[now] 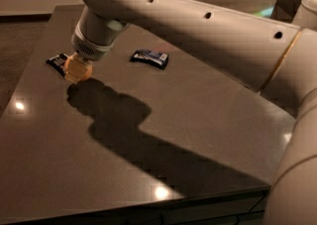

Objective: Move orange near rxbar chocolate

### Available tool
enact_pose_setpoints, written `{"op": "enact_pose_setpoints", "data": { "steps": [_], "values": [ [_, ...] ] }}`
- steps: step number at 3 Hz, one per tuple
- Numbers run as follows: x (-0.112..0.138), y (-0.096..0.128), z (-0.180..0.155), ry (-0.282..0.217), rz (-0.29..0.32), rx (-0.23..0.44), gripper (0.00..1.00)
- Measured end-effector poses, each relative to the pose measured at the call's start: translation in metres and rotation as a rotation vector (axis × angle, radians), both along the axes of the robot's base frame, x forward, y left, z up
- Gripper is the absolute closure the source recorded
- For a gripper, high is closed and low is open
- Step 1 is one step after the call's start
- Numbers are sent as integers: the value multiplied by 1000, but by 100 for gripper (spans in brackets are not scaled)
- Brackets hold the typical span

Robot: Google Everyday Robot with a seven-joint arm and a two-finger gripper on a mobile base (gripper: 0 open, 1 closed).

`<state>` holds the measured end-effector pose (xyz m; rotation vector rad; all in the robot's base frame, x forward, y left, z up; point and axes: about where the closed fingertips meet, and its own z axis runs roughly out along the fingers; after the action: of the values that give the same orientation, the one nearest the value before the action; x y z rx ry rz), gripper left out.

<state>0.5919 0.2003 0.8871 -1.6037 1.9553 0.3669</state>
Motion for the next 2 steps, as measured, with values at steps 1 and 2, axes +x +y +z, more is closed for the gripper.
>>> {"op": "enact_pose_setpoints", "data": {
  "steps": [1, 2],
  "values": [
    [12, 11, -12, 22, 10, -11, 100],
    [23, 17, -26, 48, 14, -25, 99]
  ]
}}
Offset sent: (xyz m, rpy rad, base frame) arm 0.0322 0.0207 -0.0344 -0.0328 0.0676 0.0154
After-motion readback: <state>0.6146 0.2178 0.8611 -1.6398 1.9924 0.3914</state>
